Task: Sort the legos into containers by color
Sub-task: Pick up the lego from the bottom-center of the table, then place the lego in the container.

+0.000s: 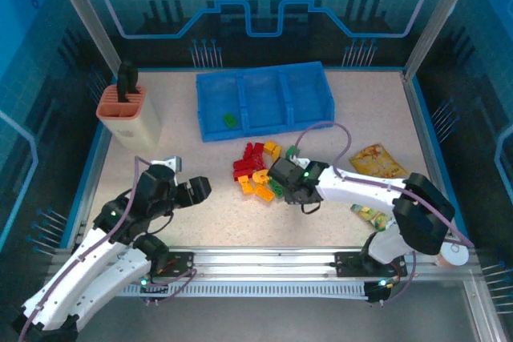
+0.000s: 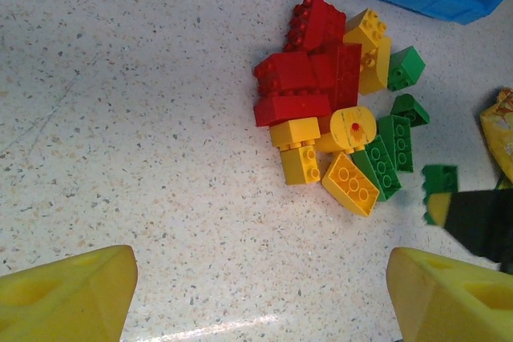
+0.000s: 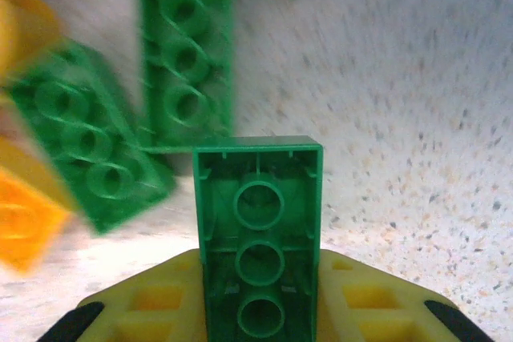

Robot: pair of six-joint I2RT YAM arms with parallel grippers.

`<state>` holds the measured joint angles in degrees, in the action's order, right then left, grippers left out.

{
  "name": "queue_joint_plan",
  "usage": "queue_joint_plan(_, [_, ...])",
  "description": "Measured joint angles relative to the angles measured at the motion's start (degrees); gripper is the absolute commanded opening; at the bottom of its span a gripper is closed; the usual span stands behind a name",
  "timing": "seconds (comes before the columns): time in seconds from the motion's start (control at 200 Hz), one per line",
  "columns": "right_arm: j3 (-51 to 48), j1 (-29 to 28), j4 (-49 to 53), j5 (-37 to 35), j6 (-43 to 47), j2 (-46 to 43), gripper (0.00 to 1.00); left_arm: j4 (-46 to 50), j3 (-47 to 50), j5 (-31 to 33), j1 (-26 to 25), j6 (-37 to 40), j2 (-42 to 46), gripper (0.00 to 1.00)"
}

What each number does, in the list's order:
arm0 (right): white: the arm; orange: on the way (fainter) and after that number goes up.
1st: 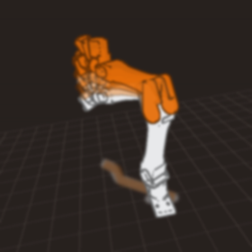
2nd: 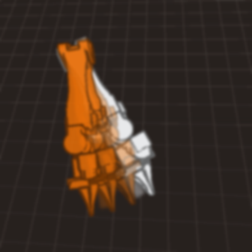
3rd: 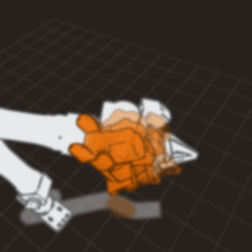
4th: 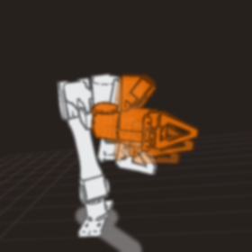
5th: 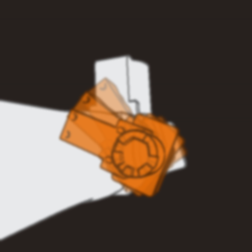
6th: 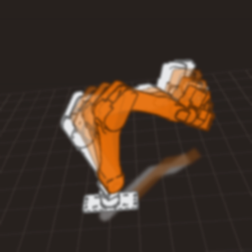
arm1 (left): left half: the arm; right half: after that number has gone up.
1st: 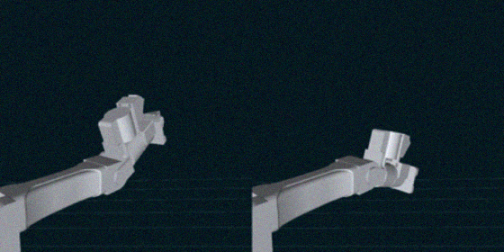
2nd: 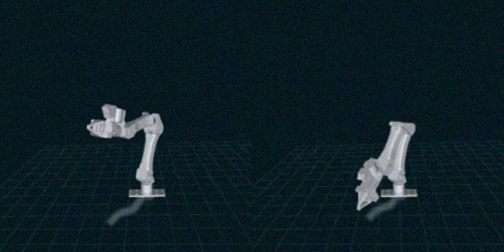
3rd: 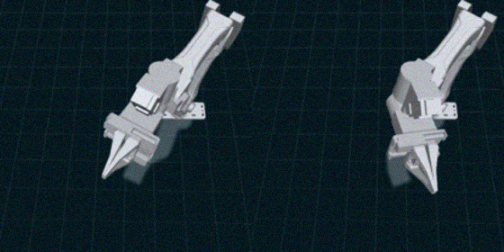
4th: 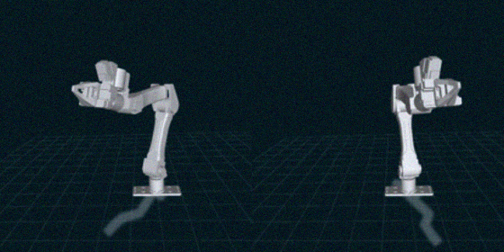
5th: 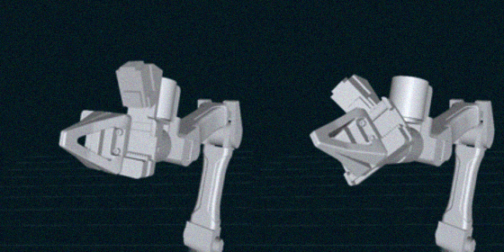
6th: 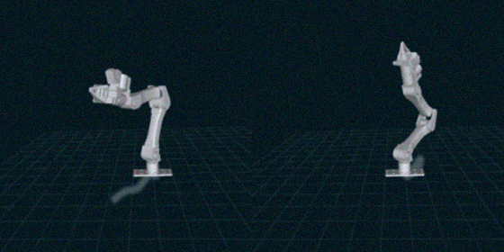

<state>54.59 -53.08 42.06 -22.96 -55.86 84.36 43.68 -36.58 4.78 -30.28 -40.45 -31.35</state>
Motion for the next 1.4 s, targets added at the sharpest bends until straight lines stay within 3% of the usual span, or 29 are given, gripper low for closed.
queue_joint_plan(0.175, [14.29,0.39,1.31,-0.74,7.3,-1.03,0.26,0.92,0.13,0.0,0.0,-0.09,1.95,0.82])
queue_joint_plan(0.3, [26.01,1.86,0.35,2.27,13.79,3.69,0.27,1.05,0.13,-0.07,0.0,-0.2,2.27,0.81])
queue_joint_plan(0.56, [58.03,3.58,1.81,9.16,23.41,28.09,0.27,1.11,0.11,-0.09,-0.94,-1.64,2.27,0.8])
queue_joint_plan(0.835, [88.76,5.97,7.78,14.29,26.6,53.29,0.27,1.9,0.09,-0.96,-2.6,-3.17,3.13,0.79])
queue_joint_plan(1.141, [92.59,8.72,8.28,16.04,25.11,61.99,0.29,3.89,-1.79,-0.96,-3.28,-3.19,3.85,0.79])
queue_joint_plan(1.201, [92.59,8.9,7.82,16.22,24.57,62.27,0.38,4.13,-2.19,-0.96,-3.28,-3.19,4.02,0.79])
queue_joint_plan(1.316, [92.72,8.9,7.19,16.39,24.11,62.31,0.67,4.11,-2.54,-0.96,-3.28,-3.19,4.11,0.79])
queue_joint_plan(1.401, [92.8,8.87,6.73,16.35,23.74,62.25,0.69,4.13,-2.62,-0.94,-3.28,-3.19,4.07,0.79])
